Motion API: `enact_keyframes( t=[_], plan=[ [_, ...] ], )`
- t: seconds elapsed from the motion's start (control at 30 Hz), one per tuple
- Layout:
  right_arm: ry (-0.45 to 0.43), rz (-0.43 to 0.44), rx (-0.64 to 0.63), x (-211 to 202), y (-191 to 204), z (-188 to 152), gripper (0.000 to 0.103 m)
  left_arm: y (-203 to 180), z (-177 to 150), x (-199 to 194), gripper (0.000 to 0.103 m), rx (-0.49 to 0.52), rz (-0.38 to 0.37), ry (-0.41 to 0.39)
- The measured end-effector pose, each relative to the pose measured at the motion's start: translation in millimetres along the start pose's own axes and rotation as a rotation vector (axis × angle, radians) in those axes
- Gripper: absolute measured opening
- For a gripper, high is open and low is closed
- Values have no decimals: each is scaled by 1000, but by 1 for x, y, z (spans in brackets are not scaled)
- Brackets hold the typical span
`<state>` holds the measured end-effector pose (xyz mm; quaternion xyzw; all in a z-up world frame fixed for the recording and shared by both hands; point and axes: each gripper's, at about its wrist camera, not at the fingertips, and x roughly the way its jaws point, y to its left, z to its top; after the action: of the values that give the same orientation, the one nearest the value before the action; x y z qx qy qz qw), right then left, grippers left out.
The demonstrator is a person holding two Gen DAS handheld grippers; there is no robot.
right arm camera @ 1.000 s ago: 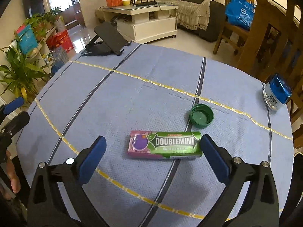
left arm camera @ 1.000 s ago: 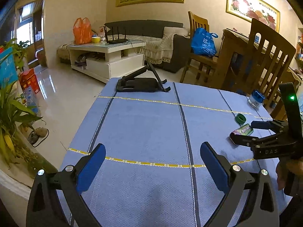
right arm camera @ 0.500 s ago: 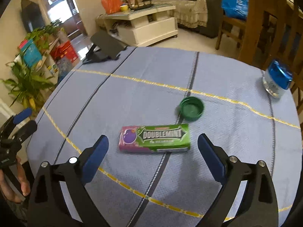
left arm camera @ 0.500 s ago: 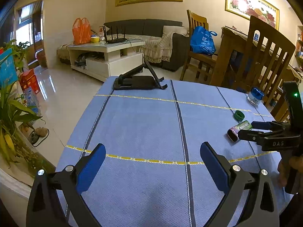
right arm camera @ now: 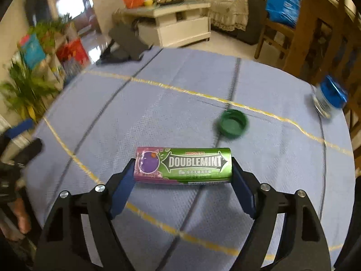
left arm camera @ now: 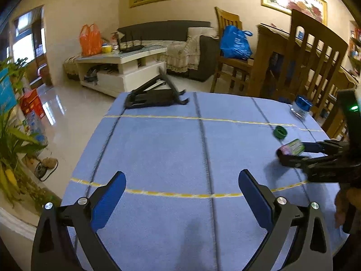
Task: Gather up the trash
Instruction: 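Lift the gum box with the right tool while the left tool grasps the green bottle cap, then carry gum box and green cap over the bin and open both tools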
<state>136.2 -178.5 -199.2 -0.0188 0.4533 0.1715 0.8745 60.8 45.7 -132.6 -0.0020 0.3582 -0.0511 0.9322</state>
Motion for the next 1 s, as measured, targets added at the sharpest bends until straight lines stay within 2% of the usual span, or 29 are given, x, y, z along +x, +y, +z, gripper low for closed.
enact_keyframes(
  t=[0.13, 0.3, 0.37, 0.5, 0.53, 0.6, 0.63, 0.7, 0.73, 0.77, 0.93, 1.0],
  plan=[
    [-117, 40, 201, -50, -62, -24, 79, -41, 19, 11, 96, 64, -77, 11],
    [-224, 31, 397, -90, -144, -64, 79, -115, 46, 48, 96, 209, -142, 37],
    [-240, 30, 455, -97, -164, -77, 79, -139, 57, 70, 96, 220, -191, 77],
    [-250, 49, 479, -103, -177, -82, 79, -165, 65, 112, 96, 235, -214, 152],
    [-252, 53, 474, -103, -177, -82, 79, -170, 66, 122, 93, 242, -220, 179],
    [-257, 67, 467, -105, -175, -82, 79, -178, 66, 138, 77, 267, -213, 234],
    [-262, 73, 464, -107, -174, -81, 79, -180, 64, 141, 65, 279, -190, 244],
    [-278, 86, 463, -112, -173, -80, 79, -179, 66, 142, 54, 271, -180, 239],
    [-286, 92, 465, -113, -173, -79, 79, -180, 67, 141, 38, 273, -175, 241],
    [-295, 100, 468, -114, -173, -77, 79, -180, 66, 139, 30, 281, -171, 238],
    [-324, 109, 491, -122, -177, -79, 79, -168, 54, 125, 30, 249, -140, 203],
    [-332, 101, 493, -126, -178, -80, 79, -162, 52, 113, 30, 200, -171, 176]
  ],
)
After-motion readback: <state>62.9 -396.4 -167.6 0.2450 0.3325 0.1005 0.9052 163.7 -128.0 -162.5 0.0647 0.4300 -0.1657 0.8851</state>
